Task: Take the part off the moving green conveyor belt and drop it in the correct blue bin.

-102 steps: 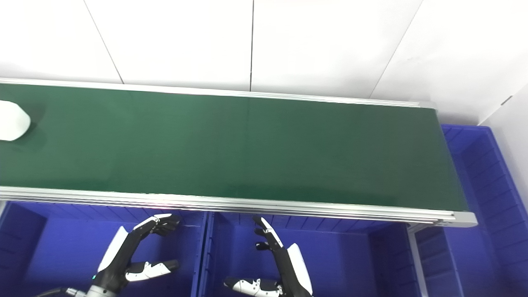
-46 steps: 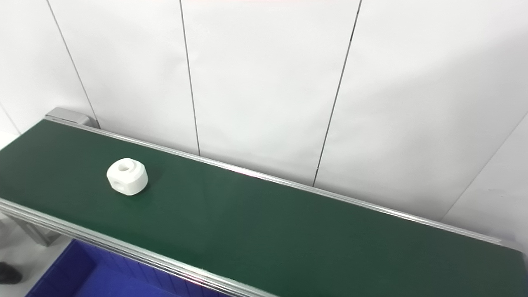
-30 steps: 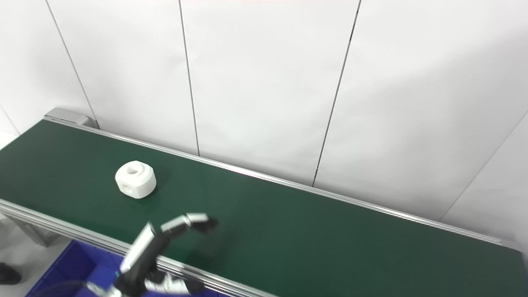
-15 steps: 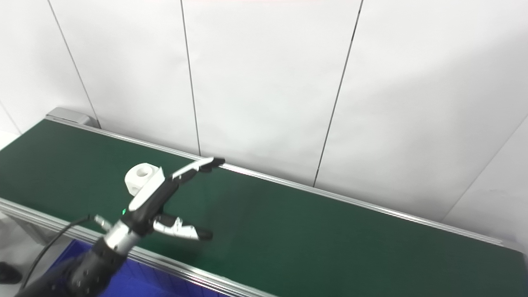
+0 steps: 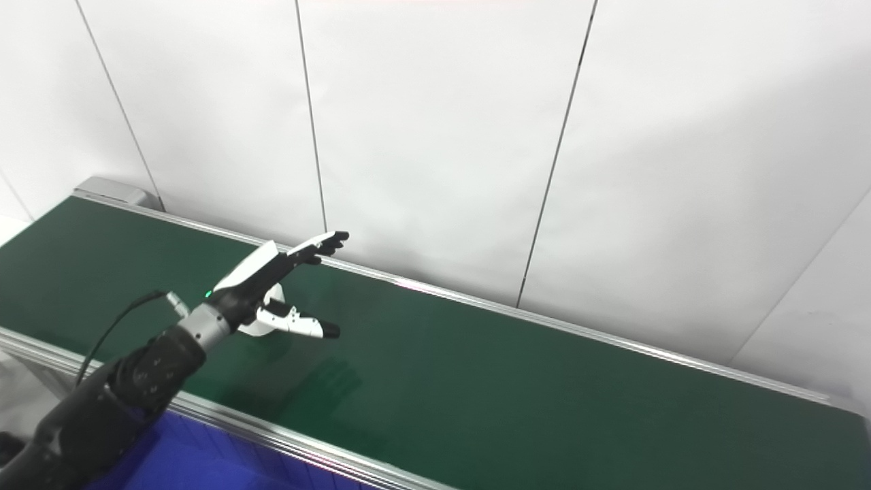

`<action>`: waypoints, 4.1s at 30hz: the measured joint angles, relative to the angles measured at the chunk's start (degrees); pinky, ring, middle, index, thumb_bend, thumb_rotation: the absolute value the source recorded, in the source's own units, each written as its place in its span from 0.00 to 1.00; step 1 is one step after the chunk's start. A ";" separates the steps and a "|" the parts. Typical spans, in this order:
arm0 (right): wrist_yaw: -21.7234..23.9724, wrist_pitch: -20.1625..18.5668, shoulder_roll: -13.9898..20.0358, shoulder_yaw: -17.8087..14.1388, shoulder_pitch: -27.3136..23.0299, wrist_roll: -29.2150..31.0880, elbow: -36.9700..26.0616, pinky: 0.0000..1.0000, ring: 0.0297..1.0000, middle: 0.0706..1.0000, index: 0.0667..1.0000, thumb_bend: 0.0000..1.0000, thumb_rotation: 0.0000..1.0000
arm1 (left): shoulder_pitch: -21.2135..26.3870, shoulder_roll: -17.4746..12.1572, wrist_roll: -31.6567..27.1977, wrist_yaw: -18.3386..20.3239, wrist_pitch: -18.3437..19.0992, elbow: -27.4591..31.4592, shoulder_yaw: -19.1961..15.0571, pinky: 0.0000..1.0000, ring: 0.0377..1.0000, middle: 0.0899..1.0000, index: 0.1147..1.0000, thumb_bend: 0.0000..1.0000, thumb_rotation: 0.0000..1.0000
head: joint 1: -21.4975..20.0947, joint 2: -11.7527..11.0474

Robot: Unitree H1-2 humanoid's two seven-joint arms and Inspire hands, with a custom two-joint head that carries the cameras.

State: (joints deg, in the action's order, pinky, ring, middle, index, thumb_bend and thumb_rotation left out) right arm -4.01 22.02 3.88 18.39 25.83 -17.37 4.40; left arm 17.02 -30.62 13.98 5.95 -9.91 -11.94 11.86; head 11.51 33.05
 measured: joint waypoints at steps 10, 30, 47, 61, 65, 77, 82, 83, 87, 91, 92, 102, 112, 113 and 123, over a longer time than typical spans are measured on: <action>0.06 0.68 -0.04 0.05 -0.08 0.48 0.02 0.71 0.81 0.85 0.94 0.78 0.29 | 4.59 -0.57 4.45 4.20 0.25 -12.69 -0.49 0.82 0.90 0.92 0.94 0.92 0.25 | -0.09 0.26; 0.04 0.96 0.11 0.04 -0.18 0.47 0.03 0.69 0.81 0.83 0.93 0.74 0.29 | 9.83 -4.34 17.86 6.75 4.35 -22.71 4.21 0.93 0.96 0.95 0.94 0.91 0.06 | 0.18 0.62; 0.06 0.99 0.21 0.01 0.14 0.61 -0.82 0.70 0.81 0.84 0.95 0.71 0.31 | 8.60 2.57 13.76 -2.72 -9.19 -27.55 2.28 0.67 0.70 0.69 0.65 0.70 0.00 | 0.35 1.76; 0.06 0.99 -0.07 0.03 0.24 0.85 -1.13 0.74 0.82 0.84 0.95 0.69 0.30 | 8.77 4.43 9.22 -1.14 -14.76 -30.23 1.86 0.54 0.56 0.48 0.44 0.54 0.00 | 0.00 2.20; 0.06 0.99 -0.22 0.05 0.25 0.83 -1.15 0.74 0.83 0.84 0.95 0.69 0.31 | 8.07 5.03 9.15 -5.03 -15.17 -30.80 1.46 0.46 0.51 0.45 0.43 0.52 0.00 | -0.09 2.37; 0.06 0.98 -0.27 0.31 1.77 0.30 -3.08 0.78 0.84 0.85 0.96 0.69 0.34 | -0.04 4.11 4.26 -4.91 -15.37 -15.39 -3.92 0.44 0.42 0.45 0.45 0.51 0.00 | -1.05 5.62; 0.51 0.96 -0.26 0.45 2.75 0.33 -5.31 0.78 0.84 0.86 0.96 0.67 0.33 | -7.41 2.60 0.80 -4.70 -15.49 -4.99 -7.41 0.41 0.38 0.44 0.47 0.50 0.00 | -3.43 9.23; 1.01 0.90 -0.23 0.51 2.83 0.59 -5.61 0.78 0.84 0.86 0.96 0.67 0.33 | -9.19 2.30 -0.30 -4.34 -15.46 -2.87 -7.96 0.41 0.38 0.44 0.47 0.50 0.00 | -3.43 9.23; 1.91 0.39 -0.19 0.52 3.80 0.60 -8.98 0.80 0.83 0.86 0.95 0.68 0.34 | -15.29 1.21 -3.62 -3.53 -15.50 1.89 -9.36 0.44 0.39 0.45 0.47 0.50 0.00 | -6.32 14.05; 2.71 -1.52 0.06 0.32 5.11 0.57 -12.03 0.81 0.83 0.85 0.94 0.69 0.34 | -20.51 0.63 -7.23 -2.26 -15.41 4.93 -9.97 0.46 0.40 0.46 0.46 0.50 0.00 | -7.20 16.95; 3.09 -1.84 0.20 0.11 5.63 0.58 -13.08 0.81 0.83 0.85 0.94 0.70 0.34 | -22.05 0.53 -8.28 -1.78 -15.45 6.20 -10.10 0.47 0.40 0.46 0.46 0.50 0.00 | -7.47 16.96; 4.65 -6.80 0.88 -1.20 6.23 0.77 -17.25 0.77 0.82 0.84 0.93 0.72 0.31 | -31.60 1.98 -9.31 -0.73 -15.45 8.30 -9.93 0.40 0.38 0.45 0.46 0.50 0.00 | -8.00 20.83; 5.89 -8.30 0.93 -1.78 6.27 1.72 -18.85 0.77 0.82 0.84 0.93 0.72 0.32 | -38.98 3.13 -8.27 -2.03 -15.43 13.44 -8.12 0.44 0.39 0.45 0.46 0.50 0.00 | -8.26 21.80; 5.95 -8.34 0.93 -1.78 6.24 1.72 -18.92 0.77 0.82 0.84 0.93 0.72 0.31 | -39.22 3.12 -8.12 -2.12 -15.44 13.70 -7.84 0.42 0.38 0.45 0.47 0.50 0.00 | -8.35 21.80; 6.51 -9.19 0.94 -1.99 6.15 1.83 -19.72 0.77 0.82 0.84 0.93 0.72 0.31 | -39.68 -4.91 4.68 -16.40 -15.44 12.80 3.82 0.47 0.41 0.45 0.46 0.50 0.00 | -8.70 21.45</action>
State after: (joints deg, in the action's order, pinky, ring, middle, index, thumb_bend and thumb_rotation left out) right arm 2.50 12.83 4.83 16.40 31.98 -15.54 -15.33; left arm -22.66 -35.53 18.66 -10.45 -25.35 0.87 15.68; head 2.81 54.49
